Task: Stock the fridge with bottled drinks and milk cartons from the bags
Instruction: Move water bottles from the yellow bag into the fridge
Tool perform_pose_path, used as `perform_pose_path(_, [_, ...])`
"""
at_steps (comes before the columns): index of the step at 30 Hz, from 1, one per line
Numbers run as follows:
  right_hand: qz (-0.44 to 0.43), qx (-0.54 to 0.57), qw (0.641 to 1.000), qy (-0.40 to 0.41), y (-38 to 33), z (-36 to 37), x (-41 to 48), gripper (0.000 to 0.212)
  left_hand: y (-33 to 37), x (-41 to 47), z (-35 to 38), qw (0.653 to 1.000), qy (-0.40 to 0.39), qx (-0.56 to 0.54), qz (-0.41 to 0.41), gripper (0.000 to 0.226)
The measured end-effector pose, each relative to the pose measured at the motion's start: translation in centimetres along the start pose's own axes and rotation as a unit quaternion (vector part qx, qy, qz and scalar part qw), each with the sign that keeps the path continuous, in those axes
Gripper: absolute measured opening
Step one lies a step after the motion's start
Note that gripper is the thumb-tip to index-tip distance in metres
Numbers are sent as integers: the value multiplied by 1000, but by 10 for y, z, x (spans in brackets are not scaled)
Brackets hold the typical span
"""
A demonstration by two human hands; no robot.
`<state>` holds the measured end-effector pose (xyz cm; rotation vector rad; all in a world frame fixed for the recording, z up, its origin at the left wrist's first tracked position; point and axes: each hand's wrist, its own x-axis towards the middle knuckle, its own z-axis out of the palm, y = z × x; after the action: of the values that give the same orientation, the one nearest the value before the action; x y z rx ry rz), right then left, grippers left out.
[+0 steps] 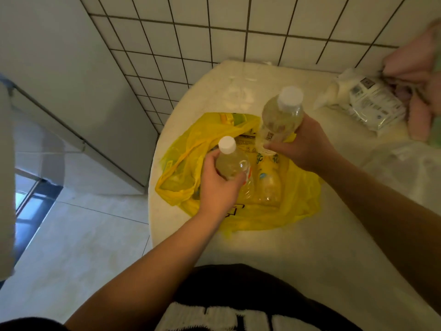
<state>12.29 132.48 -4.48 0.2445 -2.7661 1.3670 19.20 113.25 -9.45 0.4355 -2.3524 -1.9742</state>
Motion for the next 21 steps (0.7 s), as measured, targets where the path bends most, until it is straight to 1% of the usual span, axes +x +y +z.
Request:
perform_pose_path(3, [40, 75, 996, 24, -14, -2, -24, 70, 11, -13, -26, 999, 2, -14, 32, 67])
perform_pose_path(6, [59, 139, 987, 49, -29, 1, -50, 65, 23, -27, -49, 998, 7, -33, 53, 65])
perform_pose_path(8, [64, 192, 978, 56, -37, 6, -66, 59, 30, -36, -62, 997, 11, -52, 55, 58])
perform_pose_path(11, [87, 278, 955, 52, -52, 18, -85, 45, 37, -54, -81, 996, 18, -89, 28, 49])
perform_pose_path(12, [100, 304, 946, 49, -56, 22, -91, 43, 39, -60, -87, 995, 17, -94, 17, 45])
perform_pose_path(13, [113, 337, 934, 40, -60, 28, -98, 45, 40, -67, -92, 995, 13, -98, 7, 40])
perform_pose_path(16, [149, 440, 886, 0, -70, 45, -121, 63, 38, -86, -111, 996, -6, -90, -3, 21])
perform_pose_path(18, [178, 468, 866, -4, -81, 56, -136, 57, 33, -98, -125, 996, -18, -82, -7, 14])
perform_pose_path(21, [202, 479, 854, -14, -94, 74, -164, 48, 25, -114, -149, 997, -21, -73, -23, 9])
